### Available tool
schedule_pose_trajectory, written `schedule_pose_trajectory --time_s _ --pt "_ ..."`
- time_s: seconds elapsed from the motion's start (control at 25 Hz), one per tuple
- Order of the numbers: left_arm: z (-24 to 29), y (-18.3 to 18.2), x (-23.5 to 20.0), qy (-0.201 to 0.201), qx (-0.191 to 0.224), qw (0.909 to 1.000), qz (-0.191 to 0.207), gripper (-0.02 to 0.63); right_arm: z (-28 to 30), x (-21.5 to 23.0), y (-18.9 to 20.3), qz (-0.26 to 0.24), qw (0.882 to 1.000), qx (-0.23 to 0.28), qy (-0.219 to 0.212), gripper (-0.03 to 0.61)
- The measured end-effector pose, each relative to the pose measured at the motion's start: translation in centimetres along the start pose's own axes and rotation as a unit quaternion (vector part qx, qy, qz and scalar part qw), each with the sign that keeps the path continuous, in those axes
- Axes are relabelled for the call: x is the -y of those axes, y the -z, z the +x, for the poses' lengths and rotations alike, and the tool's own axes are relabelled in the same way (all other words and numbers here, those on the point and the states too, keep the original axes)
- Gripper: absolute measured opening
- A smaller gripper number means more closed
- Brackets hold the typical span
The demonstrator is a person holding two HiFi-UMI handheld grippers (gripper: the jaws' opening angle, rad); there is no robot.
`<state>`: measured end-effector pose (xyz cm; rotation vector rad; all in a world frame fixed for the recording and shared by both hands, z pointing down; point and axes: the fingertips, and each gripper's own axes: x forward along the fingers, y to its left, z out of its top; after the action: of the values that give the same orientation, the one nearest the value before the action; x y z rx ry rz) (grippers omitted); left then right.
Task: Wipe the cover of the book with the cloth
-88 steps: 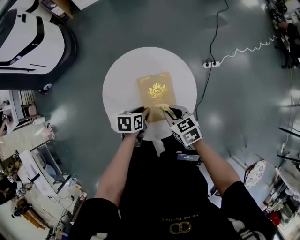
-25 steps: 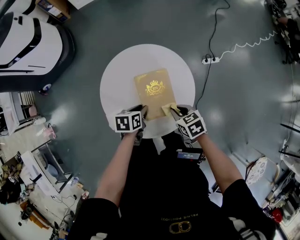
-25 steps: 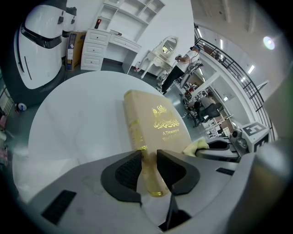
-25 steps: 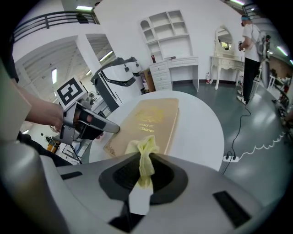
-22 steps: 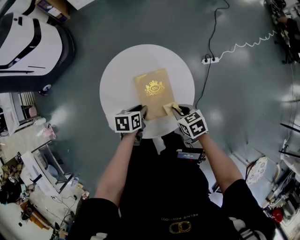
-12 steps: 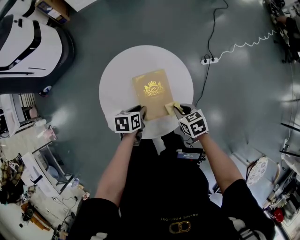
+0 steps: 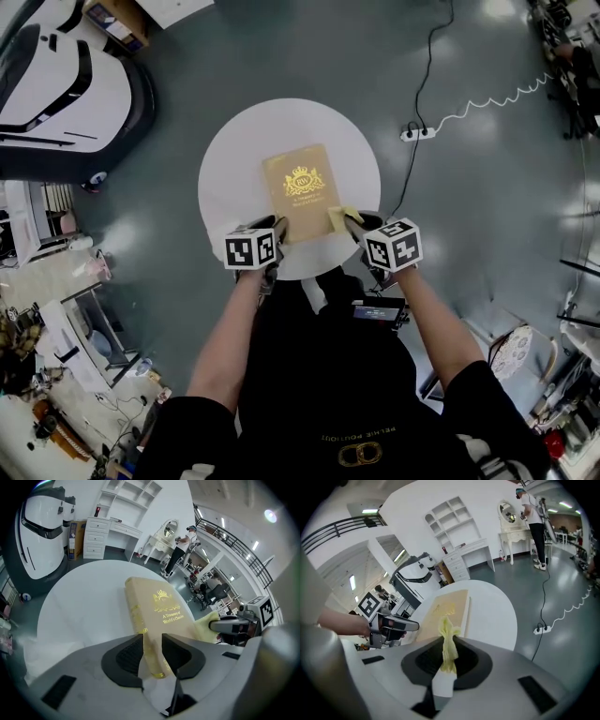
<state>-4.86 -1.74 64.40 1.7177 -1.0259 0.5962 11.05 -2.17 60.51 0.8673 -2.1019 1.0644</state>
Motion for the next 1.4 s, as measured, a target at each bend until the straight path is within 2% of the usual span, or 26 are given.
schedule_pose_trajectory --time_s 0.16,0.32,0.52,0.68,0.88,1.04,1.4 --pt "-1.3 -0.4 1.1 -0.01 0.04 0.9991 0.004 0.121 -1.7 0.0 -1.1 -0.026 0.999 0.021 -0.009 0.091" --pt "-3.3 -1.3 3.6 -0.007 0.098 0.9948 0.027 0.12 -3.9 0.2 -2.3 -0.062 0.997 0.044 -0.014 0.091" --pt "-6.7 -1.9 7.0 0.0 0.166 0.9838 0.067 0.048 -6.7 -0.2 -3.9 -0.102 0.992 0.078 -0.015 0.091" --pt "-10.0 -1.5 7.8 -0.012 0.211 0.9729 0.094 0.017 -8.1 -1.2 -5.1 -0.118 0.987 0.107 -0.007 0.091" --pt "-12.2 -0.7 8.9 -0.009 0.241 0.9649 0.104 0.009 -10.9 -2.0 -5.4 -0.115 0.982 0.149 0.006 0.091" --pt "-14.3 0.2 10.3 0.017 0.266 0.9564 0.119 0.009 -12.5 -3.8 -4.6 -0.129 0.977 0.169 0.025 0.091" --pt "-18.7 5.9 12.1 0.053 0.305 0.9407 0.138 0.009 -16.1 -9.6 -0.4 -0.15 0.965 0.208 0.048 0.091"
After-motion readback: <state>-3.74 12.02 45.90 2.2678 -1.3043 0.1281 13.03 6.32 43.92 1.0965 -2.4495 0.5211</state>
